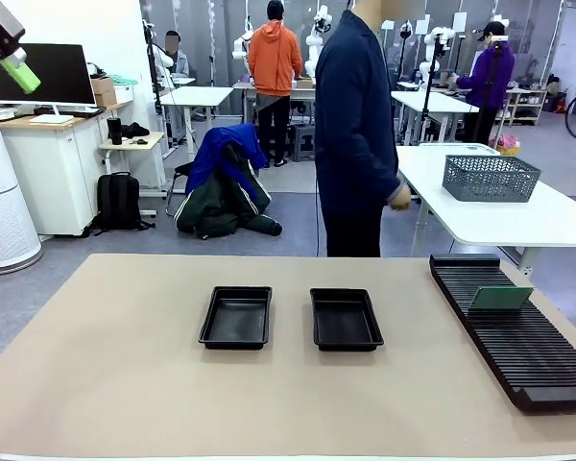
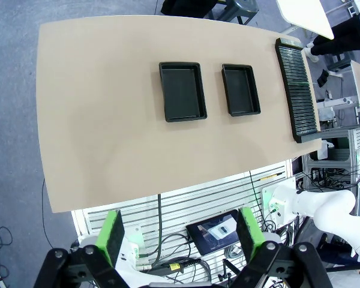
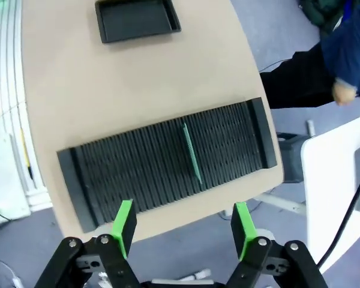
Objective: Inspect and transfer BCBs to ESD trays.
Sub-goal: Pick up the Blank PCB from the PCB Rack and place it in the left ESD tray.
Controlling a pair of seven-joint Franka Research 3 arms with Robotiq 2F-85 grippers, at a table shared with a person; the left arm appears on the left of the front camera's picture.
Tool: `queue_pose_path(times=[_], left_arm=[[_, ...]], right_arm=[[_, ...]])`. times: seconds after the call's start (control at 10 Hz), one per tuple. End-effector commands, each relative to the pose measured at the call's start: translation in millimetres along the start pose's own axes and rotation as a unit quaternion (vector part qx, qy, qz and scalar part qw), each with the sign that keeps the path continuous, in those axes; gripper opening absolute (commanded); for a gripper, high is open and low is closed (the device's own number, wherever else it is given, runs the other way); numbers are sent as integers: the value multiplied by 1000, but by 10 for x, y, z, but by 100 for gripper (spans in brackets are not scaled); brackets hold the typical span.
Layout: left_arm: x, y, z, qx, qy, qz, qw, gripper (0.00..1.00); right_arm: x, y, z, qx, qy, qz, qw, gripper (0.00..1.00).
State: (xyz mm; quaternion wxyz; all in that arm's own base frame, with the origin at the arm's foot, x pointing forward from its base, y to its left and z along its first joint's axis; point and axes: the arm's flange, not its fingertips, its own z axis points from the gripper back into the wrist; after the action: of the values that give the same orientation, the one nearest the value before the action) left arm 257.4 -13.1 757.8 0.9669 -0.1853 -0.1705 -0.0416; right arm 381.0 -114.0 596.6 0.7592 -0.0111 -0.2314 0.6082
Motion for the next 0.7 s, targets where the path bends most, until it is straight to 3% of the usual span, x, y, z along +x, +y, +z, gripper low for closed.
queue_pose_path(times=[0.0, 0.6], left_arm=[[-6, 6, -7, 1, -3, 1, 1000, 100], [-6, 6, -7, 1, -3, 1, 1000, 100]], right_arm=[[35, 45, -252, -34, 43, 59, 997, 85], [164, -246, -969, 26, 117, 152, 981, 85]])
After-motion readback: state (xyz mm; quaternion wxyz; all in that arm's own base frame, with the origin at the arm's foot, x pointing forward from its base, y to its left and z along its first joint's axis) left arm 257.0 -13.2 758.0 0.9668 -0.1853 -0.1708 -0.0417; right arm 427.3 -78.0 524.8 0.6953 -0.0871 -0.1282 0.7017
